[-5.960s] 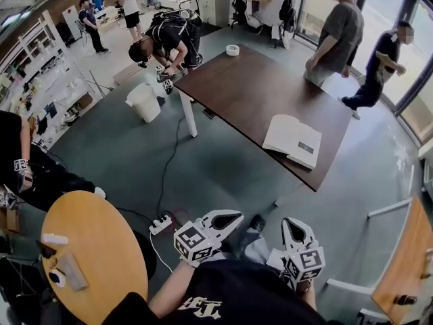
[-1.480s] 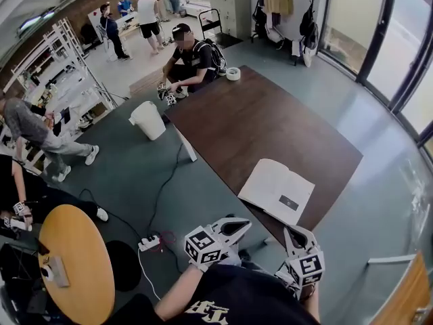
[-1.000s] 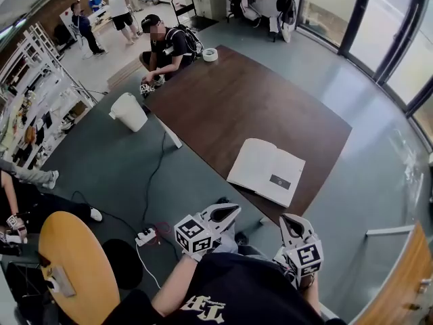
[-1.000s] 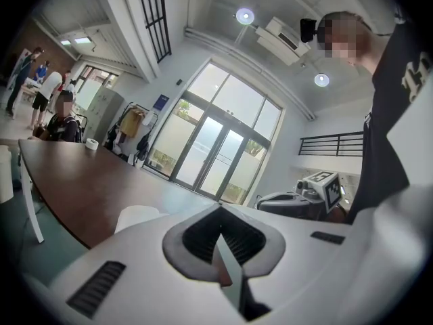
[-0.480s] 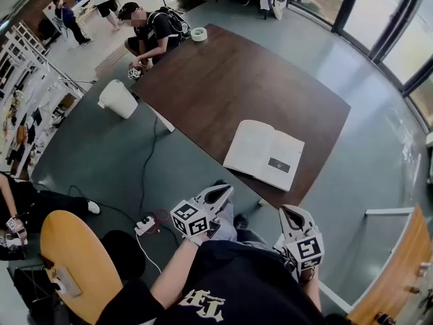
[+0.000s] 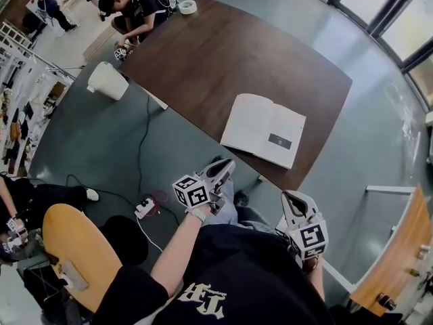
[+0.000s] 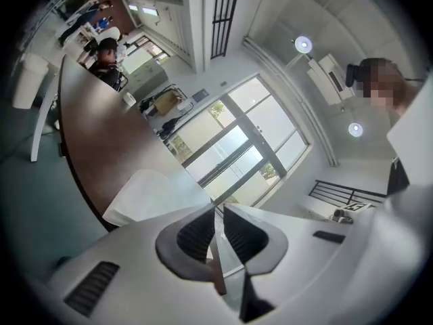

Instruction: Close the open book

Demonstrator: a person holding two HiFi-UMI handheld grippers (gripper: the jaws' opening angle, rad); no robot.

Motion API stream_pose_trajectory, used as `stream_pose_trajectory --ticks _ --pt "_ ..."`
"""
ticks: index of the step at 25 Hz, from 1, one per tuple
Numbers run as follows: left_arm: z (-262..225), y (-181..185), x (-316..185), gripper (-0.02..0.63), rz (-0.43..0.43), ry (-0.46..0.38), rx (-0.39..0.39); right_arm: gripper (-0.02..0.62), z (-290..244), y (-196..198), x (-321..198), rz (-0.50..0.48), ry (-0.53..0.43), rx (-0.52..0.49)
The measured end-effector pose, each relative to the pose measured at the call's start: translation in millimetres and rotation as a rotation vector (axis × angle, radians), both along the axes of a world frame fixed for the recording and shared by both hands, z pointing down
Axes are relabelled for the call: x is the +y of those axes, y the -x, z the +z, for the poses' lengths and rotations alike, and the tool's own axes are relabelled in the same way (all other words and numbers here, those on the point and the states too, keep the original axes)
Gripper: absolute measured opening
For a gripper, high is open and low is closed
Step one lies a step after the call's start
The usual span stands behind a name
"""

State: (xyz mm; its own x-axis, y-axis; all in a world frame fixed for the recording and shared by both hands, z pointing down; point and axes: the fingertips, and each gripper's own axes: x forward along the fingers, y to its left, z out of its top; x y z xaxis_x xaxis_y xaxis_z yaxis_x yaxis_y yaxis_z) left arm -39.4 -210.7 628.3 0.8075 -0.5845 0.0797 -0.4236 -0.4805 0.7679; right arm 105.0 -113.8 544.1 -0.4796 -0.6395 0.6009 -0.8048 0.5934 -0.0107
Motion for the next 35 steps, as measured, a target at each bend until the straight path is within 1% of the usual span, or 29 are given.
stream_pose_trajectory --ticks 3,4,8,14,17,20,22,25,26,28,29,30,33,35 --pt "22 -3 -7 0.075 -0.005 0.066 0.032 -0.013 6 -1 1 -0.022 -0.013 0.017" --pt "27 -3 -10 0.083 -0.006 0.083 0.040 -0.013 6 -1 0 -0.030 -0.020 0.030" --pt "52 -3 -21 0.133 -0.014 0.135 0.045 -0.014 7 0 -4 -0.040 -0.029 0.045" --pt "83 -16 -28 0.190 -0.010 0.223 0.086 -0.014 11 -14 2 -0.006 -0.014 0.049" --pt "89 -21 -34 0.222 -0.015 0.263 0.141 -0.014 14 -19 5 0.010 0.005 0.060" --pt "94 -25 -41 0.243 -0.019 0.286 0.171 -0.014 14 -22 5 0.018 0.009 0.073" --pt "100 -26 -45 0.271 -0.028 0.316 0.196 -0.014 14 -25 5 0.029 0.015 0.082" --pt "111 -24 -51 0.299 -0.055 0.370 0.235 -0.014 14 -27 6 0.052 0.028 0.088" --pt "113 -25 -52 0.308 -0.061 0.388 0.267 -0.014 15 -27 6 0.057 0.033 0.090" --pt "111 -30 -56 0.328 -0.072 0.437 0.390 -0.012 16 -27 6 0.066 0.042 0.095" --pt "113 -30 -59 0.334 -0.089 0.462 0.435 -0.012 17 -26 6 0.068 0.045 0.097" --pt "119 -25 -61 0.343 -0.119 0.483 0.448 -0.012 18 -25 5 0.070 0.048 0.098" --pt "149 -6 -66 0.357 -0.215 0.543 0.412 -0.012 19 -22 3 0.076 0.055 0.103" --pt "160 -4 -67 0.366 -0.231 0.569 0.414 -0.014 20 -23 1 0.082 0.060 0.107"
